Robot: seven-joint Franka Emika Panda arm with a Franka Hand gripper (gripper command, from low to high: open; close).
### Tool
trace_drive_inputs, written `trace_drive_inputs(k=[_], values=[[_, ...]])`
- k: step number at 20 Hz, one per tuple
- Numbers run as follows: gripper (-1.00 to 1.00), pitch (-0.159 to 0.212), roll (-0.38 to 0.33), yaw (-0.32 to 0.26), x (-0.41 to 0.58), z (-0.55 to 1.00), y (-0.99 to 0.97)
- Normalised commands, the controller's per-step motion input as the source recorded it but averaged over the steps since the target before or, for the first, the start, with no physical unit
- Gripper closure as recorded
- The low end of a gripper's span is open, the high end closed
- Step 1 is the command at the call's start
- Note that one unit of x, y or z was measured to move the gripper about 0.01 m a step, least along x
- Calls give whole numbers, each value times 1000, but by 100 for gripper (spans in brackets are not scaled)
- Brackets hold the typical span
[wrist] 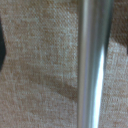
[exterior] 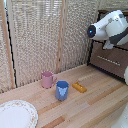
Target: Propose to navigate your clamp on the clench of the first drawer. Use gentle force to register to the cabinet. Send posterior your swing mandate till over it lurks, a cup of pink essence. Fortify your grip after aiming concentric with the pink cup’s periphery. Manoeuvre the pink towards the cabinet's top. Drop your compression till the cup is resting inside.
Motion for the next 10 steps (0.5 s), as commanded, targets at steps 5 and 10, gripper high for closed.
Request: trace_drive_inputs(k=[5,10], values=[[100,73,38,14,12,170,-216],[100,65,-8,4,1,324,273]])
